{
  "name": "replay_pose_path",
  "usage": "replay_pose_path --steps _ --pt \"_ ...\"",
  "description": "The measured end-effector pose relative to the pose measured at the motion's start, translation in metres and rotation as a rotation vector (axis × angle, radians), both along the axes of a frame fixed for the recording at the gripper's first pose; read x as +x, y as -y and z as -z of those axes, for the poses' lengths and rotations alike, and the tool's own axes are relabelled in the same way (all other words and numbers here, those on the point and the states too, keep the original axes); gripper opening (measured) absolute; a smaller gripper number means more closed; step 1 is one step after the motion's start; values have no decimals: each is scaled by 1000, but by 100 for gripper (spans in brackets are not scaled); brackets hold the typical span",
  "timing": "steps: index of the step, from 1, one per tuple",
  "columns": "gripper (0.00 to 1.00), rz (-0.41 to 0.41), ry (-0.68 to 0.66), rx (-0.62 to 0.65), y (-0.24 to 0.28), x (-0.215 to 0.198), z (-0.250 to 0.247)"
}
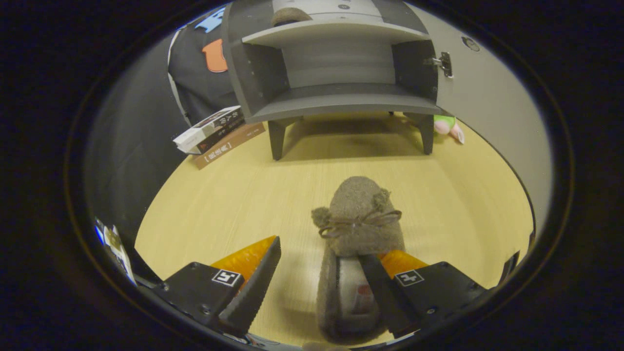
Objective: Open the shoe cabinet door, grab the shoes and put them into the shoe cabinet, then close the shoe cabinet door.
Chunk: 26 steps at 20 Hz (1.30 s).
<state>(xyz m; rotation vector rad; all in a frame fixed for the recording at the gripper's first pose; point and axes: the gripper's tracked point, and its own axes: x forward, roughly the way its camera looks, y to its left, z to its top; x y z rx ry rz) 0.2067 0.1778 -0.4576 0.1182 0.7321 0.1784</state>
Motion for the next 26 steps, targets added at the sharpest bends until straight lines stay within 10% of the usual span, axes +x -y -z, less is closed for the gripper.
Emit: replay_pose_path --steps 10,14,26 --pt "47 -8 -62 -9 17 32 11" --pt "10 -67 -90 25 8 21 0" --pt "8 -152 318 -76 -6 17 -221"
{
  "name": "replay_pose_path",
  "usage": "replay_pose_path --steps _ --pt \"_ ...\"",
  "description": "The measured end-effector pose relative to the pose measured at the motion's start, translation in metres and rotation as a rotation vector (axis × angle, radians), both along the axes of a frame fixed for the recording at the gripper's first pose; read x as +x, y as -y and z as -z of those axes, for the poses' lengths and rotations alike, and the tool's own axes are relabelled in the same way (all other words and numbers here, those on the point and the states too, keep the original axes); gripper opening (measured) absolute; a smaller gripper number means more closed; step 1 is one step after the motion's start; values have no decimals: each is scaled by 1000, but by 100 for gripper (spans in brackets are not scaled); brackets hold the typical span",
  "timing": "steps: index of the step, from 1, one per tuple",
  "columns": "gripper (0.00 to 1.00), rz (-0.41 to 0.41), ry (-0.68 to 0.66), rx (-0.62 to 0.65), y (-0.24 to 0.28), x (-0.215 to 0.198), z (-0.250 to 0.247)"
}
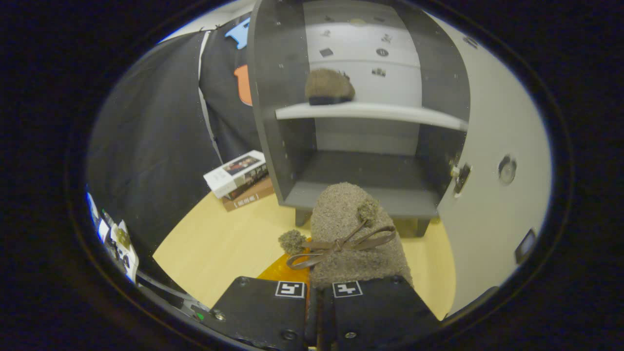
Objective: Open the shoe cabinet door, grab the shoes and put them into the shoe cabinet, then close the shoe cabinet door.
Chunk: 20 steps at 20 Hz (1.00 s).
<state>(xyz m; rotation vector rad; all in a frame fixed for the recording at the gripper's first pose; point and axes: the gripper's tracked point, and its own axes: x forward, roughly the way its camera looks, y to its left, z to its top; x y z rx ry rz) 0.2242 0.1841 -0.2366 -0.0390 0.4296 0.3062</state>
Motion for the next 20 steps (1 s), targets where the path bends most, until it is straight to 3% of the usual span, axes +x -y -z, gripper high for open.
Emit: replay_pose_path --steps 6,11,15,20 --pt "8 22 201 12 -4 19 -123" --pt "8 69 320 24 1 61 -208" --pt "8 114 374 25 6 105 -252" --pt "8 133 358 27 10 175 -267"
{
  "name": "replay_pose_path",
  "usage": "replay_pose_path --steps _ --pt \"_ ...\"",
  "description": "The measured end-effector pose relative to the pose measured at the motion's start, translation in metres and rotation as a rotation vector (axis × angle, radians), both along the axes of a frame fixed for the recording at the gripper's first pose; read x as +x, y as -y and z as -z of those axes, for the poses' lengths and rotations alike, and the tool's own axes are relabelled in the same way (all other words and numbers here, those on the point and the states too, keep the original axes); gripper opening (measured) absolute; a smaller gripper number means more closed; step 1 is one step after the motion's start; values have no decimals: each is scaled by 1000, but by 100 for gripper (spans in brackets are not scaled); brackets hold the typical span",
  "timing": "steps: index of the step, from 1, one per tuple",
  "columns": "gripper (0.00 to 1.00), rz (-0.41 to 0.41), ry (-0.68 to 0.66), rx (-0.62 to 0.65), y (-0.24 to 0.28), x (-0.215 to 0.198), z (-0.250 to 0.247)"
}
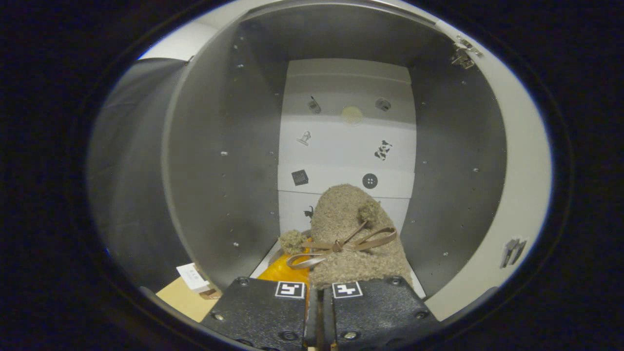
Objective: Open the shoe cabinet door, grab the shoes and put them into the shoe cabinet, then close the shoe cabinet door.
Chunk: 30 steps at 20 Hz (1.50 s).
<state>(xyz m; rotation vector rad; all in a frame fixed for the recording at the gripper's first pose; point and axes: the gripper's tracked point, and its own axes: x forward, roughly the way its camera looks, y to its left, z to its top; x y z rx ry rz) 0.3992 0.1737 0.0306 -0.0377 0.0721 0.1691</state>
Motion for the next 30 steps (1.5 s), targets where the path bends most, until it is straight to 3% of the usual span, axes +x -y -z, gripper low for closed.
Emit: replay_pose_path --steps 11,20,29,30 --pt "8 76 -205 68 24 119 67" --pt "9 133 -295 31 33 141 96" --pt "65 120 -290 65 30 114 87" --pt "64 118 -283 59 28 108 85"
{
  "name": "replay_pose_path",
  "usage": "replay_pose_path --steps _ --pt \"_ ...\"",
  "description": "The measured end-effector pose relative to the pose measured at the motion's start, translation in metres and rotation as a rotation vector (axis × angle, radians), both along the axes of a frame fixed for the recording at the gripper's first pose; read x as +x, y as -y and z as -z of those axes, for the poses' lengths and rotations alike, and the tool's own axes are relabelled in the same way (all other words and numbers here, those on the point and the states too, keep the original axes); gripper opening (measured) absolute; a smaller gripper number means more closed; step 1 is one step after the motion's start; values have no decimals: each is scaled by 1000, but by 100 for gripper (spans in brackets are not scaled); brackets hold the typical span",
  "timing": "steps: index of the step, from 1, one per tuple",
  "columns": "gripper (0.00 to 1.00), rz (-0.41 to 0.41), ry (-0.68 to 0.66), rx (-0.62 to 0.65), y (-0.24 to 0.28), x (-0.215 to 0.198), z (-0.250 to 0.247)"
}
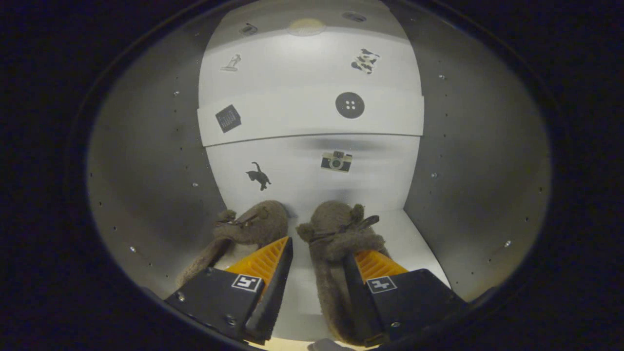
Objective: Open the shoe cabinet door, grab the shoes and put them into the shoe cabinet, then close the shoe cabinet door.
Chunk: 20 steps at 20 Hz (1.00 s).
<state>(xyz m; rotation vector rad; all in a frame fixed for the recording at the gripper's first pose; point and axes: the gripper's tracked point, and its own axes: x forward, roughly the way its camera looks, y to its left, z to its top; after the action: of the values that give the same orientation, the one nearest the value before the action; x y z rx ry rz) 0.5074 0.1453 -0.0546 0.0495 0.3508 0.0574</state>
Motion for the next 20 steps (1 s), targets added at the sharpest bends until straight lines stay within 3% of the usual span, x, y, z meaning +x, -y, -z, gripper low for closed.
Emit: replay_pose_path --steps 6,11,16,20 --pt "62 27 106 -62 9 -33 -30" --pt "81 10 191 -77 5 -80 -66" --pt "100 -37 262 -86 2 -165 -83" --pt "100 -92 311 -64 2 -260 -85"
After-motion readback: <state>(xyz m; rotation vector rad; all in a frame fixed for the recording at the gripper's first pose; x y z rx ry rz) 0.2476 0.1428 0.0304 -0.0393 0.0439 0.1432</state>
